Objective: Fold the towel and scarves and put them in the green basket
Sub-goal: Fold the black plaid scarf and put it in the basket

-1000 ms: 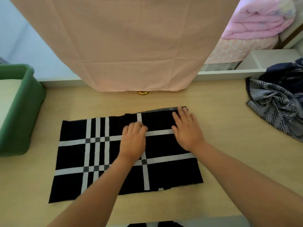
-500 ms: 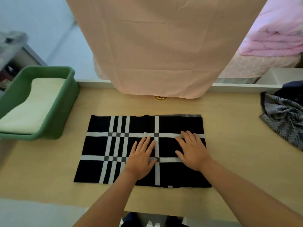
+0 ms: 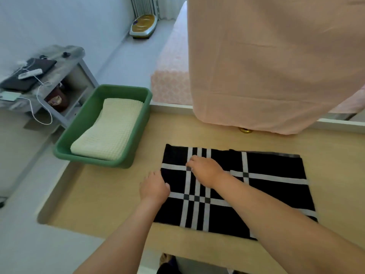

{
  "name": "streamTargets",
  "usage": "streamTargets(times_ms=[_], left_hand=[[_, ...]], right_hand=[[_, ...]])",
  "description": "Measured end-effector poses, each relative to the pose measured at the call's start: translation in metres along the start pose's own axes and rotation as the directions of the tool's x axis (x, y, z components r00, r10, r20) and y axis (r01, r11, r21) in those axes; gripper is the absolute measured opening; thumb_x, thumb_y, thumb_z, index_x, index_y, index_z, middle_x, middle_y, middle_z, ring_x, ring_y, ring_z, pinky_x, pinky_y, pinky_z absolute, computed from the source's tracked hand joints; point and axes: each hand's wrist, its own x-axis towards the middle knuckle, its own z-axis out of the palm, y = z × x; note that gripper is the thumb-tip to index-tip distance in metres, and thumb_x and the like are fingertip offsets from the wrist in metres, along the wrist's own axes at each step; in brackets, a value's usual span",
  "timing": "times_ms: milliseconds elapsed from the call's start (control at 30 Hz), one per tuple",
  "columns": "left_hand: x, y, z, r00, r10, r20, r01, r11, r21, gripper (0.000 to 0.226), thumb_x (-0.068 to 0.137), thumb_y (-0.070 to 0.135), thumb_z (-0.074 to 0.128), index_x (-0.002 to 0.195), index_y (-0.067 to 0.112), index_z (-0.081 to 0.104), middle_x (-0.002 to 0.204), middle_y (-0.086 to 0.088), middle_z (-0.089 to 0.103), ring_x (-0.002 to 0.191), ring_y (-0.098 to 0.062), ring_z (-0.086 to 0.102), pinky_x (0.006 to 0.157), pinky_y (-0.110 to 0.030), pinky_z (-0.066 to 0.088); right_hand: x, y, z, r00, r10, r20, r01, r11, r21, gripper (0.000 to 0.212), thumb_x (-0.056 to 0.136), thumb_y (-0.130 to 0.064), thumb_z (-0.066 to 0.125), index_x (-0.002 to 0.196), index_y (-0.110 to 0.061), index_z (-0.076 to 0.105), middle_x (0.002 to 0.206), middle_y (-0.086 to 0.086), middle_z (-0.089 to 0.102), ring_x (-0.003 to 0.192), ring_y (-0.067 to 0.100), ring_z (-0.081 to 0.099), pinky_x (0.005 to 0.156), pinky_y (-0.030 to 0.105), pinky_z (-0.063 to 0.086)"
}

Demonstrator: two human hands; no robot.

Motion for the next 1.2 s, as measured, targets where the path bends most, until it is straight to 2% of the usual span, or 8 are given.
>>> streamTargets(times_ms=[300, 400, 500, 633, 833, 933, 1100, 1200], left_hand=[[0.027, -0.058, -0.005, 0.961, 0.094, 0.261, -0.082, 0.995, -0.058, 0.026, 0.076, 0.044, 0.057, 0.074, 0.019, 0.063, 0.067, 0.005, 0.064, 0.067, -0.017, 0.063, 0.051, -0.025, 0.036], [0.029, -0.055, -0.004, 0.940, 0.117, 0.322, -0.065, 0.984, -0.169, 0.024, 0.077, 0.040, 0.061, 0.078, 0.016, 0.066, 0.071, 0.003, 0.066, 0.067, -0.017, 0.063, 0.052, -0.024, 0.037], [0.031, -0.050, -0.006, 0.911, 0.143, 0.387, -0.013, 0.947, -0.320, 0.013, 0.078, 0.032, 0.059, 0.072, 0.020, 0.059, 0.068, 0.004, 0.060, 0.065, -0.017, 0.058, 0.055, -0.027, 0.039], [0.030, -0.030, -0.014, 0.839, 0.238, 0.490, 0.114, 0.803, -0.585, 0.017, 0.081, 0.026, 0.055, 0.095, 0.018, 0.063, 0.084, -0.001, 0.068, 0.078, -0.018, 0.066, 0.075, -0.035, 0.054], [0.011, 0.050, -0.033, 0.757, 0.368, 0.541, 0.036, 0.802, -0.596, 0.019, 0.091, 0.026, 0.051, 0.103, 0.015, 0.060, 0.096, -0.007, 0.068, 0.085, -0.025, 0.069, 0.068, -0.034, 0.054], [-0.005, 0.101, -0.038, 0.723, 0.449, 0.524, -0.053, 0.793, -0.606, 0.015, 0.094, 0.025, 0.054, 0.097, 0.011, 0.059, 0.085, -0.007, 0.062, 0.070, -0.022, 0.063, 0.061, -0.031, 0.048], [-0.038, 0.181, -0.024, 0.655, 0.543, 0.526, -0.129, 0.766, -0.630, 0.024, 0.093, 0.027, 0.061, 0.098, 0.004, 0.062, 0.076, -0.004, 0.058, 0.063, -0.016, 0.060, 0.052, -0.026, 0.049], [-0.061, 0.224, -0.003, 0.635, 0.572, 0.519, -0.138, 0.745, -0.652, 0.018, 0.094, 0.026, 0.061, 0.089, 0.008, 0.059, 0.071, -0.004, 0.056, 0.054, -0.012, 0.059, 0.049, -0.025, 0.049]], right_hand=[[0.105, -0.071, -0.016, 0.979, -0.068, 0.193, 0.136, 0.922, -0.364, 0.085, 0.090, 0.006, 0.052, 0.158, -0.028, 0.012, 0.164, 0.004, 0.015, 0.114, 0.029, 0.061, 0.070, 0.034, 0.046], [0.112, -0.067, -0.014, 0.980, -0.023, 0.200, 0.107, 0.902, -0.419, 0.074, 0.092, -0.002, 0.056, 0.155, -0.024, 0.023, 0.140, 0.011, 0.039, 0.101, 0.031, 0.064, 0.071, 0.036, 0.048], [0.101, -0.060, -0.020, 0.985, 0.030, 0.173, 0.039, 0.923, -0.383, 0.046, 0.091, 0.000, 0.056, 0.135, -0.014, 0.050, 0.122, 0.011, 0.045, 0.096, 0.031, 0.062, 0.067, 0.036, 0.043], [0.077, -0.038, -0.031, 0.993, 0.072, 0.094, -0.043, 0.958, -0.284, 0.034, 0.081, 0.007, 0.064, 0.109, -0.011, 0.059, 0.114, 0.007, 0.047, 0.081, 0.027, 0.059, 0.059, 0.036, 0.046], [0.002, 0.035, -0.060, 0.996, 0.087, 0.005, -0.085, 0.980, -0.182, 0.032, 0.082, 0.006, 0.058, 0.107, -0.014, 0.060, 0.106, 0.004, 0.053, 0.081, 0.026, 0.057, 0.061, 0.039, 0.047], [-0.049, 0.079, -0.069, 0.989, 0.146, -0.035, -0.150, 0.978, -0.144, 0.030, 0.083, 0.004, 0.056, 0.104, -0.016, 0.064, 0.106, 0.004, 0.054, 0.085, 0.027, 0.059, 0.062, 0.037, 0.044], [-0.133, 0.145, -0.062, 0.971, 0.217, -0.099, -0.224, 0.972, -0.073, 0.039, 0.084, 0.006, 0.058, 0.118, -0.011, 0.067, 0.139, 0.007, 0.051, 0.116, 0.029, 0.057, 0.087, 0.040, 0.050], [-0.172, 0.179, -0.050, 0.966, 0.249, -0.076, -0.256, 0.961, -0.108, 0.049, 0.089, 0.003, 0.057, 0.136, -0.010, 0.057, 0.159, 0.008, 0.032, 0.141, 0.028, 0.039, 0.112, 0.035, 0.036]])
